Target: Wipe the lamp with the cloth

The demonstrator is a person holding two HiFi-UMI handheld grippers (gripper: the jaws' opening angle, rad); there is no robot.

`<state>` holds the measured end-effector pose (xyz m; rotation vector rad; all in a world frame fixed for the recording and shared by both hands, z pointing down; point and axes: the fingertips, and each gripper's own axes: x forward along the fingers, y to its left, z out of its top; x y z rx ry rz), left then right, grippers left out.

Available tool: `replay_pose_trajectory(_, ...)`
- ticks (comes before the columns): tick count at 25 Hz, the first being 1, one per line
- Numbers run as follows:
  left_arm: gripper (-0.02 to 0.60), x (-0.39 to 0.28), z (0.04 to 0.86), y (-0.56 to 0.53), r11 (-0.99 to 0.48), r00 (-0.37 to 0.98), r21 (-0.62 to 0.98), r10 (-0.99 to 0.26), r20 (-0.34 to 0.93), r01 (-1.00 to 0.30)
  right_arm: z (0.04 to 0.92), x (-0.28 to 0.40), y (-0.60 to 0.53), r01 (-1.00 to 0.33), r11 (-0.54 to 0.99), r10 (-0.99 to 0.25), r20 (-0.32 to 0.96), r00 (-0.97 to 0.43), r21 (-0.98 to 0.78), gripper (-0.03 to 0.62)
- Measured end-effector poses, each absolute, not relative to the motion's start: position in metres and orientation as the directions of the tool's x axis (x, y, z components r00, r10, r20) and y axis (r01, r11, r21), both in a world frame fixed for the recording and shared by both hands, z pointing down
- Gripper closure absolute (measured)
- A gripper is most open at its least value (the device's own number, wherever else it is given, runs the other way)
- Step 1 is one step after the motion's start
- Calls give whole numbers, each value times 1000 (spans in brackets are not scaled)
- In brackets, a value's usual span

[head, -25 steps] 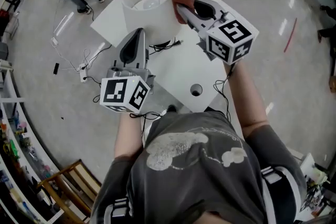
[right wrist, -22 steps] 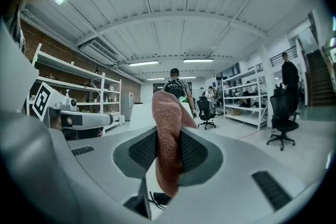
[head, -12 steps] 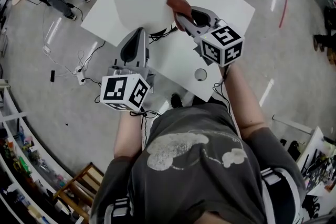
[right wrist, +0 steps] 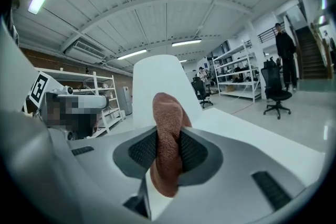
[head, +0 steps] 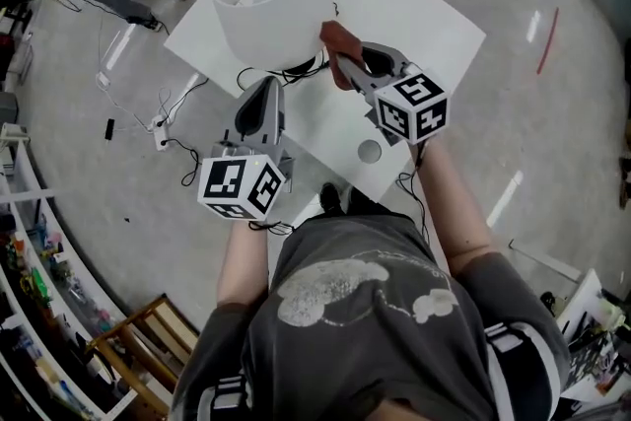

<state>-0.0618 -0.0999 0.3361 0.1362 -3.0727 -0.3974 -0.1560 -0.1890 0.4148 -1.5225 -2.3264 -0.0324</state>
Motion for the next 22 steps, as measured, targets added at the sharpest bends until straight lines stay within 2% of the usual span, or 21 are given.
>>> replay_pose_trajectory(5, 574, -54, 318, -98, 970, -999, 238, -53, 5, -50, 384, -148, -194, 905, 395, 899, 271, -345, -158, 503)
replay_pose_trajectory(12, 573, -56, 285, -71, 976, -994, 198, -75, -82, -90, 319, -133, -176, 918, 386, 917, 150, -370, -93, 503)
replay_pose_trajectory(22, 573, -67, 279, -21, 944, -964, 202, -243, -109, -260, 287, -121, -112, 863, 504, 857, 107, -503, 25, 503)
